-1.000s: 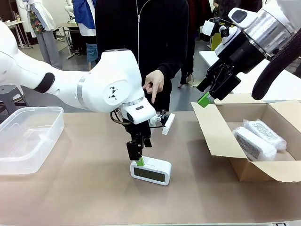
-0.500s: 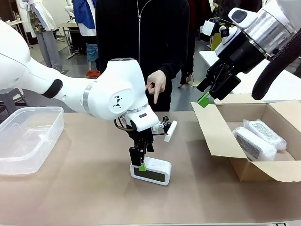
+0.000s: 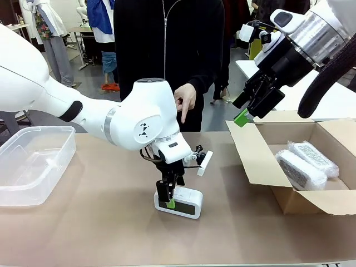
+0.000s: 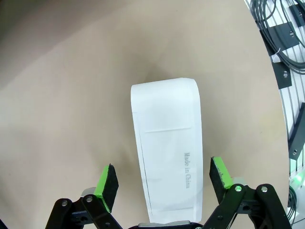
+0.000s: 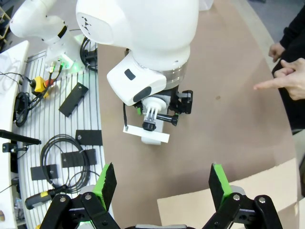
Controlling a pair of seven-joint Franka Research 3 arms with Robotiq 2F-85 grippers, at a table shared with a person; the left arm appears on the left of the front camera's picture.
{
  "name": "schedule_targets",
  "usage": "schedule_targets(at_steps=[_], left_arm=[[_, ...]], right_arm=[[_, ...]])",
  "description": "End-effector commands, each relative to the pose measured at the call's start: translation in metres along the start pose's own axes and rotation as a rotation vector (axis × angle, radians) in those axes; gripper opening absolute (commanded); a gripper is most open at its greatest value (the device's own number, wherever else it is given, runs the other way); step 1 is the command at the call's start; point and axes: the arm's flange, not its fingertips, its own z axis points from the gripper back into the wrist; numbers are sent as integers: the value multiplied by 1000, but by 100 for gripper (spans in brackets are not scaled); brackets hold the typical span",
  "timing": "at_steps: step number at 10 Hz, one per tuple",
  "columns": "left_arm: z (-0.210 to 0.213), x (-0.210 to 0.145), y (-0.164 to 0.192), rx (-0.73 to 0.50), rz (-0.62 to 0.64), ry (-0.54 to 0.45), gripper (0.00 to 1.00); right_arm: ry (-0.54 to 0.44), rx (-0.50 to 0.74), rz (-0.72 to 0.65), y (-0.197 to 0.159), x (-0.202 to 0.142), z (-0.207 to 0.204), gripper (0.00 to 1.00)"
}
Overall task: Separate and place wrapped and unwrapped clocks.
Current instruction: Pick up the Digital clock indicated by the person.
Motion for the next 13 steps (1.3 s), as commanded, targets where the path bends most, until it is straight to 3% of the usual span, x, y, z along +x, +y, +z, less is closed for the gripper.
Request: schedule_targets(at_steps=[1,3,4,5,6,7,8,9,10,11,12,13], left_arm=[[-2,3,9,-13,-2,6,100],[-6,1,13,-23,-9,-11,100],[-5,0,13,-23,-2,-11,80],[-5,0,13,-32,2,-12,80],[-4,0,13,-41,5,-15,60],[-4,1,14,-52,6,-15,75],[-3,2,14,-54,9,-21,40],[-2,2,13,-55,6,-29,55],[1,2,12,-54,1,-34,20],[8,2,7,-43,6,-42,47],[20,-4,1,-26,28,-49,1],[35,-14,-9,-6,29,-87,27]], right_arm=[[11,5,-13,0,1,3,100],[11,5,-13,0,1,3,100],[11,5,-13,0,1,3,100],[11,5,-13,0,1,3,100],[11,5,-13,0,1,3,100],[11,5,-13,0,1,3,100],[11,5,-13,0,1,3,100],[11,5,-13,0,1,3,100],[11,5,-13,0,1,3,100],[11,5,-13,0,1,3,100],[11,5,-13,0,1,3,100],[11,5,-13,0,1,3,100]])
